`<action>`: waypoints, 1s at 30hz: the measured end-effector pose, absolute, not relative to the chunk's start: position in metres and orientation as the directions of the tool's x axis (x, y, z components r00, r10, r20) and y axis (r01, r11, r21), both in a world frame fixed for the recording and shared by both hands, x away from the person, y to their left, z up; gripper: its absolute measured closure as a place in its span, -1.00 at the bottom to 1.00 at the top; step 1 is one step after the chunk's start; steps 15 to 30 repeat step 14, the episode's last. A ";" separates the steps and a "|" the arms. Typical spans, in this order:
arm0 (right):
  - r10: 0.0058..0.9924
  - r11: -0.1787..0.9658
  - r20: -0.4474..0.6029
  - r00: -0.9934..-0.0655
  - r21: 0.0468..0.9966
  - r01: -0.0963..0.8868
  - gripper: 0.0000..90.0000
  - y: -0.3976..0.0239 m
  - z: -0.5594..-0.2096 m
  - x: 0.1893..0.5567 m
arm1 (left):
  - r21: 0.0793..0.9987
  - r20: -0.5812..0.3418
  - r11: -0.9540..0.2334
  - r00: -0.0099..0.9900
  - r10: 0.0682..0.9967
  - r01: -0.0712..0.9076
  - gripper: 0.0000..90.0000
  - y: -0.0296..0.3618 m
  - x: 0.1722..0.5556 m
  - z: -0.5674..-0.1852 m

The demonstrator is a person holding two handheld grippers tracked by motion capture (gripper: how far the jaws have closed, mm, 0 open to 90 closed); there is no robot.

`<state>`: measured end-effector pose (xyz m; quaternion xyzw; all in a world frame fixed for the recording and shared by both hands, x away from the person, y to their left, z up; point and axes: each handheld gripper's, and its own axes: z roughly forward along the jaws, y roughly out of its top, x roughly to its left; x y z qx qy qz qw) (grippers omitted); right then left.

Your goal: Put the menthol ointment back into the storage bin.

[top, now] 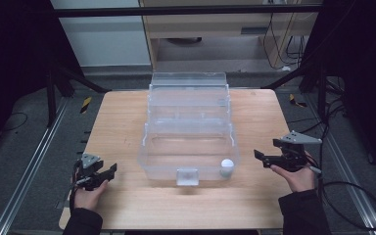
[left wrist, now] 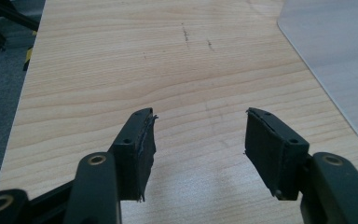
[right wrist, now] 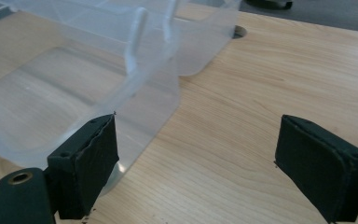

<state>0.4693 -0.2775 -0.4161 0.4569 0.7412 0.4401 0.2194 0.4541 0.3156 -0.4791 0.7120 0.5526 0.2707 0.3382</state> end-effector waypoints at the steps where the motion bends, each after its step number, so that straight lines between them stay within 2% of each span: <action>1: 0.875 0.188 0.082 -0.476 0.850 0.492 -0.73 -0.280 -0.419 0.470 | 0.781 0.012 -0.160 0.243 0.970 0.604 -0.07 0.316 0.454 -0.479; 5: 0.899 0.168 0.077 -0.431 0.848 0.502 -0.74 -0.288 -0.434 0.472 | 0.784 0.008 -0.150 0.232 0.973 0.603 -0.10 0.318 0.455 -0.480; 14: 0.917 0.160 0.085 -0.390 0.816 0.555 -0.78 -0.300 -0.458 0.479 | 0.786 0.004 -0.140 0.221 0.975 0.602 -0.17 0.321 0.455 -0.480; 30: 0.917 0.160 0.085 -0.390 0.816 0.555 -0.78 -0.300 -0.458 0.479 | 0.786 0.004 -0.140 0.221 0.975 0.602 -0.17 0.321 0.455 -0.480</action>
